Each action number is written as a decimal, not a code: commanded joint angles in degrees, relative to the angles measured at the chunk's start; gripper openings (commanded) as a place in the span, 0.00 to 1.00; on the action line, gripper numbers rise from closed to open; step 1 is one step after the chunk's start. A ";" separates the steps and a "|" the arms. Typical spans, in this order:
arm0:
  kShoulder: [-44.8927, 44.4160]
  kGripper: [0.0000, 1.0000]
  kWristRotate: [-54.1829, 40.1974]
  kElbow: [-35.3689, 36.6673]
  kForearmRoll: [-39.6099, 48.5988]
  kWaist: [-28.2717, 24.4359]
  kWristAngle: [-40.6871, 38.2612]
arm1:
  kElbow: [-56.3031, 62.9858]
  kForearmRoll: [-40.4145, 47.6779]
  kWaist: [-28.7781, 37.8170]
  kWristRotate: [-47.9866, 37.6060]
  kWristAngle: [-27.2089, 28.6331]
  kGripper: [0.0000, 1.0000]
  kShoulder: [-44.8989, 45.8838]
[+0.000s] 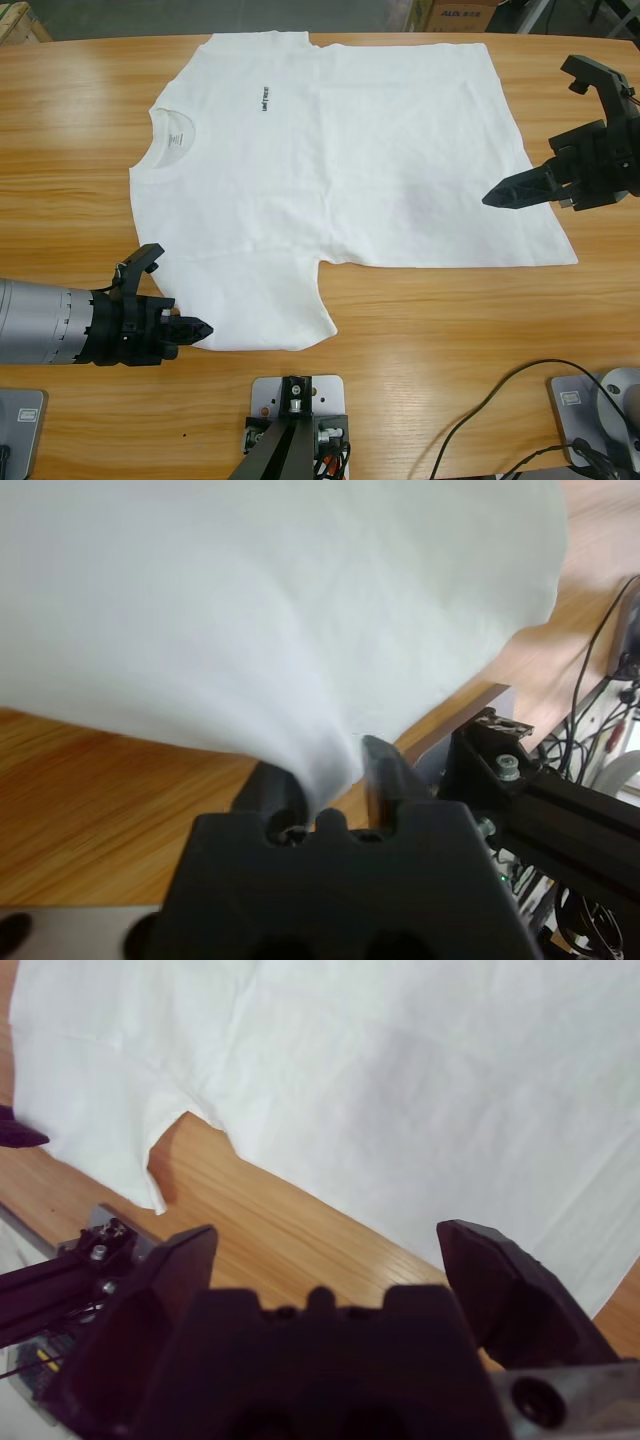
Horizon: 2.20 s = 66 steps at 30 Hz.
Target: Fold clothes
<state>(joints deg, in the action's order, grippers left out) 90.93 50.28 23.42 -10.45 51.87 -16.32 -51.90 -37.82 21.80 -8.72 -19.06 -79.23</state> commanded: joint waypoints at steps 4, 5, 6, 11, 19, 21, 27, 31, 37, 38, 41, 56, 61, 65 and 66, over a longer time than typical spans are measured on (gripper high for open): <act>-3.45 0.00 -0.10 -1.04 -0.78 0.52 -0.31 | 1.41 0.61 -0.62 -0.10 -1.09 0.91 -1.42; -3.94 0.00 -0.10 -1.09 -0.62 0.53 -0.29 | 1.31 0.54 -0.58 -0.43 -1.24 0.91 -1.26; -4.50 0.00 -0.10 -1.09 -0.38 0.53 -0.29 | 1.13 0.33 -0.62 -0.75 -1.33 0.91 -1.00; -7.70 0.00 -0.55 -0.95 1.87 -2.28 0.22 | -0.35 -1.01 -7.53 -5.51 -7.38 0.91 -1.17; -8.25 0.00 -3.49 3.29 6.95 -6.88 -0.91 | 1.09 3.00 -23.87 -11.65 -23.76 0.91 -3.21; -8.32 0.00 -4.10 4.52 8.31 -7.75 -0.99 | 0.62 2.25 -25.98 -11.93 -23.81 0.91 -3.13; -8.35 0.00 -5.14 7.86 11.51 -8.52 -1.08 | 0.13 -1.30 -29.16 -10.81 -19.86 0.91 -5.04; -8.42 0.00 -6.23 10.16 13.93 -9.52 -1.87 | -0.72 -6.30 -29.18 -5.80 -10.12 0.90 -5.06; -8.33 0.00 -7.76 14.08 18.17 -10.75 -2.03 | -2.98 -10.04 -29.18 -2.40 -1.28 0.91 -8.82; -8.37 0.00 -8.09 14.75 18.99 -11.10 -2.05 | -3.04 -10.43 -29.29 -1.79 -0.21 0.91 -9.73; -8.12 0.00 -9.03 16.05 20.58 -12.40 -2.05 | -3.04 -10.57 -29.80 -0.80 0.22 0.91 -14.02; -5.29 0.00 -10.38 20.76 22.93 -14.60 -2.05 | -5.25 -13.52 -42.10 0.71 -1.63 0.90 -24.18; -4.27 0.00 -11.73 23.25 24.16 -15.71 -2.98 | -8.50 -17.35 -42.10 1.85 -2.10 0.90 -24.32; -3.73 0.00 -13.54 25.79 26.66 -17.59 -3.44 | -8.49 -17.56 -42.10 2.84 -2.74 0.90 -24.64; -3.53 0.00 -13.89 26.30 27.12 -17.96 -3.53 | -8.27 -17.44 -42.10 2.92 -3.09 0.90 -25.10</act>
<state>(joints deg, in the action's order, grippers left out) 84.50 38.55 47.21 13.73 36.10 -18.31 -60.00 -54.55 -19.53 -7.35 -20.77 -101.69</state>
